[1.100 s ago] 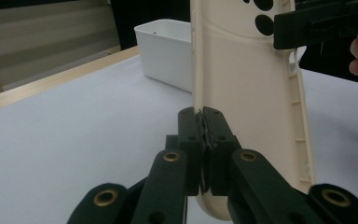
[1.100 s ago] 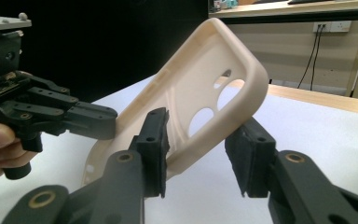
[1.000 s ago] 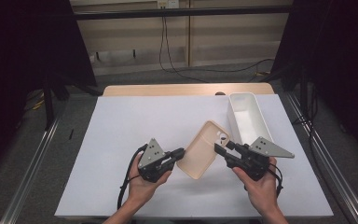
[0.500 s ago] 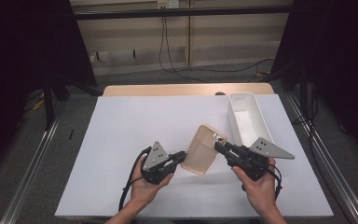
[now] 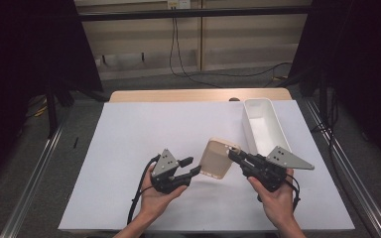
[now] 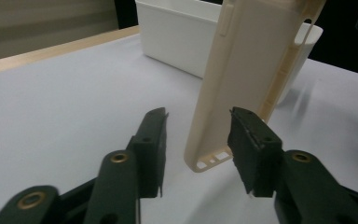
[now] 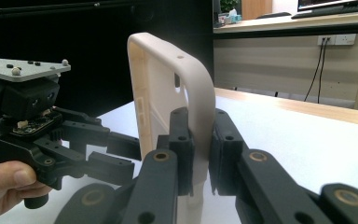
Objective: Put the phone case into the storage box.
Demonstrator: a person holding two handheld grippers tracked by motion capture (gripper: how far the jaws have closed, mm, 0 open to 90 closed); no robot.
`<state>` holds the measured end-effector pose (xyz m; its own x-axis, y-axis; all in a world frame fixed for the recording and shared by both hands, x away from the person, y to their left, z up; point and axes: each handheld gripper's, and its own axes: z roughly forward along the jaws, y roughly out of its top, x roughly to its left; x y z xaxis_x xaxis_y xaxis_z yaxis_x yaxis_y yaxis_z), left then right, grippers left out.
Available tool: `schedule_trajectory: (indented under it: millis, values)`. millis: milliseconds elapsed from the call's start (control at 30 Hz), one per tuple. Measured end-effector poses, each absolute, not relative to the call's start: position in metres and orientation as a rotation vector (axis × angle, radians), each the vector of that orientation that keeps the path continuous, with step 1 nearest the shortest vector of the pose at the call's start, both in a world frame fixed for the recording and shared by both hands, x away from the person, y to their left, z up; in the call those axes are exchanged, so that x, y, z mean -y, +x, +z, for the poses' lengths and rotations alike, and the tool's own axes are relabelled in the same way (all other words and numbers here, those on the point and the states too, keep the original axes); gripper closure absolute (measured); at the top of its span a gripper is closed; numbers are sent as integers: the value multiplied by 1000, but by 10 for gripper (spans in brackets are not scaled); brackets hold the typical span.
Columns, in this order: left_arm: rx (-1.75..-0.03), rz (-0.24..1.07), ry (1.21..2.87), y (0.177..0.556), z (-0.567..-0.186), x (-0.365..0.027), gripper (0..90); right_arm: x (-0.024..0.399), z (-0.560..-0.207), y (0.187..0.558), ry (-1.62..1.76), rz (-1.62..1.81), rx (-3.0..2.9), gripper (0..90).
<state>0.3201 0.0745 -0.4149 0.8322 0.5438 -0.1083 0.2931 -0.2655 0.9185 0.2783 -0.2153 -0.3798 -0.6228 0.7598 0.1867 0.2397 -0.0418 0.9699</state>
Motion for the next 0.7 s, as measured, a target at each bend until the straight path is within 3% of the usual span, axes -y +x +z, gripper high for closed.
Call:
schedule_trajectory:
  millis: [533,700]
  values:
    - [-678,320,1801,324,-418,-84,115,219,-378,280,1027,1716,-1842,816]
    - [-694,304,1781,327,-416,-90,71,223,-377,280,1028,1723,-1833,816]
